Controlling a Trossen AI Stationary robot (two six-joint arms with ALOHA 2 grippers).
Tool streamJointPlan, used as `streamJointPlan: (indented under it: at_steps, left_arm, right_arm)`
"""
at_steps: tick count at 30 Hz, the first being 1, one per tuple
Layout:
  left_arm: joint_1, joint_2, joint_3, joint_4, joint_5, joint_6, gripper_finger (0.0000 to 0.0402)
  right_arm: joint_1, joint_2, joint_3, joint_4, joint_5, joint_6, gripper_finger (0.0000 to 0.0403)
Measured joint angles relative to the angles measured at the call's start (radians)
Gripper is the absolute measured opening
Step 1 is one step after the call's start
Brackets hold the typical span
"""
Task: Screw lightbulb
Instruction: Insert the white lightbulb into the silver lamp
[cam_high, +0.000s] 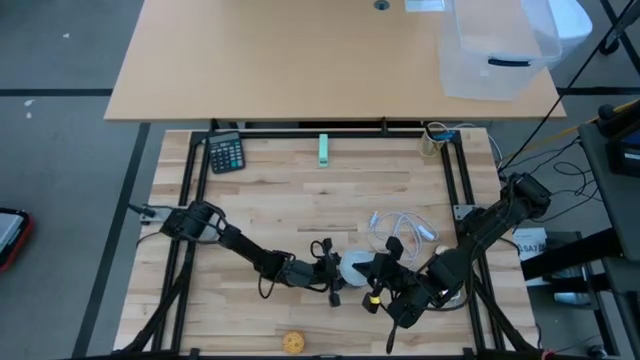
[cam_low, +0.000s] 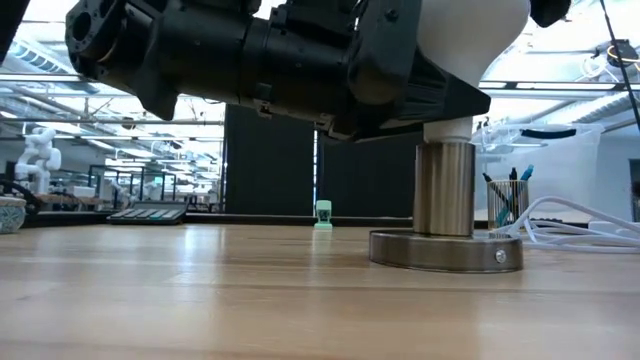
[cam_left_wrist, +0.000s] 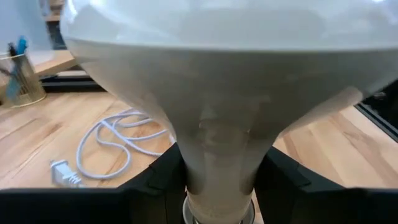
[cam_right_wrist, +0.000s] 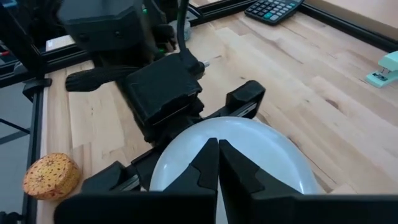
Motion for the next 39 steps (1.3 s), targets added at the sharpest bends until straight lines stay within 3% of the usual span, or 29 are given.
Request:
streamJointPlan:
  at_steps: [6,15,26,33,39]
  left_arm:
    - [0.038,-0.001,-0.051,0.064,0.154,0.005,0.0151]
    - [0.138,-0.001,-0.103,0.128,0.504,0.009,0.0154]
    - [0.241,0.001,-0.102,0.115,0.865,0.136,0.0156]
    - [0.27,0.002,-0.103,0.104,0.896,0.108,0.0158]
    - [0.221,0.007,-0.111,0.103,0.725,0.126,0.0187]
  right_arm:
    - [0.007,0.001,-0.001,0.003,0.007,0.016,0.0]
    - [0.004,0.002,-0.002,0.011,0.007,0.016,0.0]
    - [-0.002,0.004,-0.002,0.055,-0.013,-0.024,0.0]
    - [-0.004,0.004,-0.002,0.051,-0.006,-0.03,0.0]
    - [-0.002,0.004,-0.002,0.046,-0.01,-0.031,0.0]
